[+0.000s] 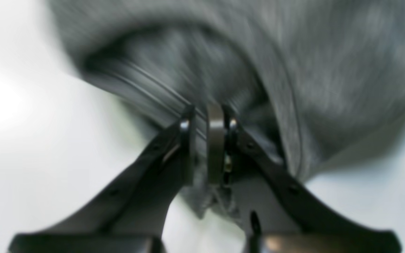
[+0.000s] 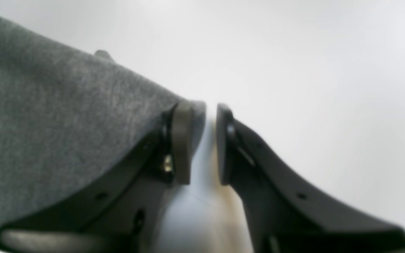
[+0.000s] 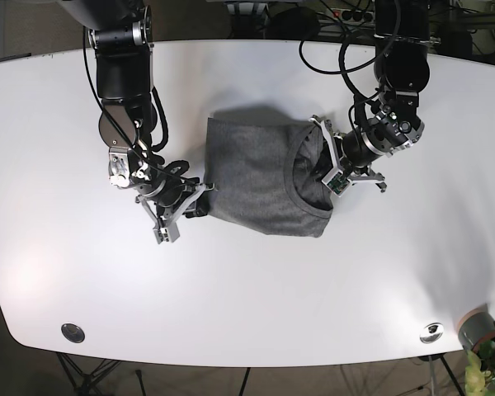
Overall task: Fold the T-shirt properly
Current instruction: 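Release the right gripper and press the grey bundle with the left gripper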
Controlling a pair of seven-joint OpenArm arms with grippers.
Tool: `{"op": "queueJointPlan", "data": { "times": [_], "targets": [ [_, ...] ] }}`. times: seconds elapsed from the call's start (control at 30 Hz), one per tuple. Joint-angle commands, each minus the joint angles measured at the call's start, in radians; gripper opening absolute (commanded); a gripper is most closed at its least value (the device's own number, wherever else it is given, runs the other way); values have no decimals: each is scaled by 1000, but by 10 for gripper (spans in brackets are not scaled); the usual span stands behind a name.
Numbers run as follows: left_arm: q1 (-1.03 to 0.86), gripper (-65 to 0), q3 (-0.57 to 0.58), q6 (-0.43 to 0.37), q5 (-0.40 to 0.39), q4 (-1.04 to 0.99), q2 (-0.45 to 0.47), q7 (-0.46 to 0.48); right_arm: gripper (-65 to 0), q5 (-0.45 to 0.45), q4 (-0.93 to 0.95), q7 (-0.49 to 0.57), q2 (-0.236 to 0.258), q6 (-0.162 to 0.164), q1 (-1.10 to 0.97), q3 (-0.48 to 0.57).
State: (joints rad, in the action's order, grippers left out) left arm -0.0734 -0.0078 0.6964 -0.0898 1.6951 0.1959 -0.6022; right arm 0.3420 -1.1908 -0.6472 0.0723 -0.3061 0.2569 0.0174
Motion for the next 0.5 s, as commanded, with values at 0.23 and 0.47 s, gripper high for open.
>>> {"op": "queueJointPlan", "data": {
  "times": [0.23, 0.47],
  "targets": [
    [-118, -612, -2, 2, -18, 147, 38, 21, -542, 4, -125, -41, -6, -6, 54, 0],
    [-142, -612, -2, 2, -18, 61, 38, 26, -542, 2, 44, -35, -24, -8, 144, 0]
  ]
}}
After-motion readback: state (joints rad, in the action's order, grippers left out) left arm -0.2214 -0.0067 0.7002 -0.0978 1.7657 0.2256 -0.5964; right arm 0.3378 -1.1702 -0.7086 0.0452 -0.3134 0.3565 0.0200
